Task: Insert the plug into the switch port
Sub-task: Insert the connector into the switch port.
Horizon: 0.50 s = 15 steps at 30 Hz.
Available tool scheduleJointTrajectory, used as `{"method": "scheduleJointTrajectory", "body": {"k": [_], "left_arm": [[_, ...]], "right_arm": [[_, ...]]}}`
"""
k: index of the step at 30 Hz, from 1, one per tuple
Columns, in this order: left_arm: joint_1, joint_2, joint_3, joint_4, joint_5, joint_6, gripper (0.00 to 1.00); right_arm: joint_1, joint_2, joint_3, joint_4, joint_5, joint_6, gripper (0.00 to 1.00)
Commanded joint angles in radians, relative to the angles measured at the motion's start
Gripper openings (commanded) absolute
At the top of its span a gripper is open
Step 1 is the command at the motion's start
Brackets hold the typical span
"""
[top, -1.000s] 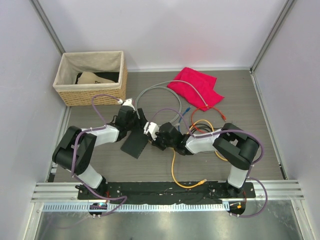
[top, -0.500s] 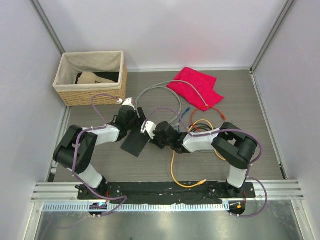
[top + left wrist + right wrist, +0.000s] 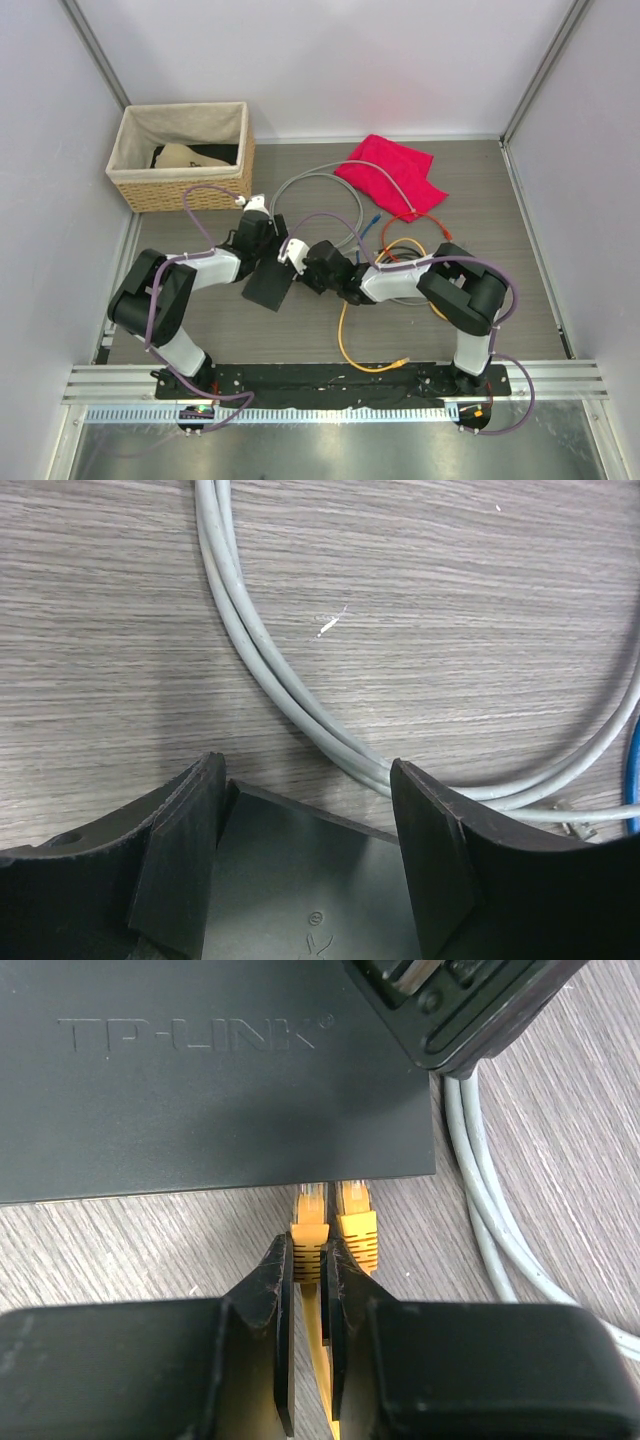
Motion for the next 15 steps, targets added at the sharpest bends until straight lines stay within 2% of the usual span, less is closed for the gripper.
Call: {"method": "scheduleJointTrajectory", "body": {"k": [1, 2, 5, 11, 13, 15], "left_arm": [[-0.226, 0.029, -0.025, -0.193, 0.618, -0.194, 0.64], [-0.226, 0.029, -0.027, -0.205, 0.606, -0.176, 0.64], [-0.212, 0.023, -0.010, -0.313, 0.435, -0.122, 0.64], [-0.114, -0.021, 0.045, -0.452, 0.111, -0.070, 0.65], [-0.094, -0.017, 0.073, -0.493, -0.018, -0.030, 0.66], [-0.076, 0.004, 0.107, -0.496, -0.043, 0.001, 0.69]], "right_arm": [[-0.013, 0.053, 0.200, 0.590, -0.037, -0.051, 0.02], [-0.013, 0.054, 0.206, 0.545, -0.043, -0.054, 0.02], [-0.013, 0.041, 0.198, 0.451, -0.047, -0.056, 0.06], [-0.016, -0.027, 0.113, 0.213, -0.021, 0.010, 0.14], [-0.016, -0.045, 0.099, 0.132, -0.012, 0.033, 0.20], [-0.016, -0.053, 0.086, 0.083, -0.015, 0.051, 0.27]]}}
